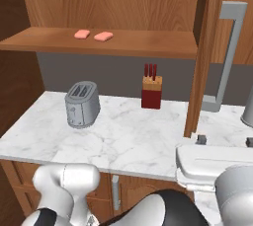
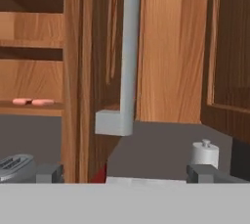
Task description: Pick up the bar soap and bar soap from the sink, and place them back in the cabinet, and close the cabinet doors.
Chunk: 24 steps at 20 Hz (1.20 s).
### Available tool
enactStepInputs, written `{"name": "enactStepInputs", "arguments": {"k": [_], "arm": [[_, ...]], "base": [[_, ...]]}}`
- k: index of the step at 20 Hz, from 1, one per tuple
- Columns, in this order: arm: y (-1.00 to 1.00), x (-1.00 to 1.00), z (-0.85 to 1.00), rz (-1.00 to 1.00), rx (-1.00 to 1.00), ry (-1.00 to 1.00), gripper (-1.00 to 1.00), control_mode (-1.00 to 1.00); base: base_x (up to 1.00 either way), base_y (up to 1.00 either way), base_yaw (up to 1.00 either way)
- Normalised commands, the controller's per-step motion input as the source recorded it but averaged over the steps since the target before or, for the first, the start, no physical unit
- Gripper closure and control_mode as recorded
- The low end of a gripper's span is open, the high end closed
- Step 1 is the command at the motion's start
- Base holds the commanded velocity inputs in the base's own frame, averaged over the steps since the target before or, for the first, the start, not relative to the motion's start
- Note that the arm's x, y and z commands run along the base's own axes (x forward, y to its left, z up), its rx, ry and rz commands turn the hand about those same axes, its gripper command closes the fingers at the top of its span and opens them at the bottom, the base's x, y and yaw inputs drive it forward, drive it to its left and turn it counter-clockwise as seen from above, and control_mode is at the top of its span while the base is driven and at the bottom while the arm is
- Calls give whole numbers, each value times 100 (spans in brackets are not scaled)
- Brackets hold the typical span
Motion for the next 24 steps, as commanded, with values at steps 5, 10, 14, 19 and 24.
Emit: {"name": "enactStepInputs", "arguments": {"k": [5, 10, 14, 19, 24], "arm": [[-15, 3, 0, 11, 0, 0, -100, -100], [-1, 22, 0, 7, 0, 0, -100, -100], [0, 32, 0, 3, 0, 0, -100, -100], [0, 32, 0, 2, 0, 0, -100, -100], [0, 29, 0, 2, 0, 0, -100, -100]], "base": [[0, 0, 0], [0, 0, 0], [0, 0, 0], [0, 0, 0], [0, 0, 0]]}}
